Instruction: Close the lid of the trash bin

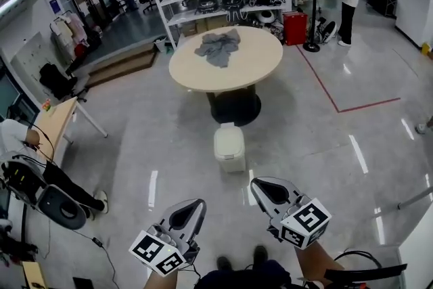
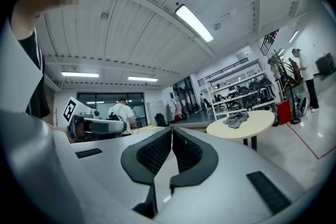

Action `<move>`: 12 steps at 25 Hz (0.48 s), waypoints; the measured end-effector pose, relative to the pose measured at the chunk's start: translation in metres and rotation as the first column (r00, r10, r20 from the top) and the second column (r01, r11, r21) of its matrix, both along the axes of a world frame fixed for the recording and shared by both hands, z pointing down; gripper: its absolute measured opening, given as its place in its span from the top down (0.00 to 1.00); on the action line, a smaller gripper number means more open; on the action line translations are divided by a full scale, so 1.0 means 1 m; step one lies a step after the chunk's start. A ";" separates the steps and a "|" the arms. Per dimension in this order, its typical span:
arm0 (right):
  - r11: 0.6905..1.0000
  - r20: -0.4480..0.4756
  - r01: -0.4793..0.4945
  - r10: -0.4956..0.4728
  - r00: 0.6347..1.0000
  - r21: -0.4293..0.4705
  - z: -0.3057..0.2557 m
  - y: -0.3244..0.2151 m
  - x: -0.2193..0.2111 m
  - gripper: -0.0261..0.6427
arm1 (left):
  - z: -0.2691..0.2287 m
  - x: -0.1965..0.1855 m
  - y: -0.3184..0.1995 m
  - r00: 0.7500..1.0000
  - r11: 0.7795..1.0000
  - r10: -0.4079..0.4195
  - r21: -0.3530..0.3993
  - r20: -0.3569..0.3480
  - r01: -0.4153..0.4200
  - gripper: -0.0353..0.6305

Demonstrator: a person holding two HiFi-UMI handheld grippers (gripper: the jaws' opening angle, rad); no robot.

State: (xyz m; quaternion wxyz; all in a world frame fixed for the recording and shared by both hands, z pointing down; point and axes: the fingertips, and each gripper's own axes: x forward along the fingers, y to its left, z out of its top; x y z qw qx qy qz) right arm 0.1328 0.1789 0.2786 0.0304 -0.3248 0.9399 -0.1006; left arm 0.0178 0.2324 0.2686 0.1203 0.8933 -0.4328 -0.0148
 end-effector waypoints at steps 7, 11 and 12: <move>0.999 -0.012 -0.042 0.042 0.999 0.024 0.005 0.051 -0.010 0.94 | 0.005 -0.013 0.055 1.000 0.999 0.000 0.040 -0.010 0.000 0.95; 0.991 -0.031 -0.129 0.129 0.991 0.020 0.013 0.086 -0.031 0.94 | 0.013 -0.044 0.097 0.999 0.999 0.004 0.052 -0.045 -0.002 0.95; 0.991 -0.029 -0.136 0.137 0.990 0.017 0.013 0.098 -0.039 0.94 | 0.014 -0.053 0.110 0.999 0.998 0.012 0.058 -0.036 -0.010 0.95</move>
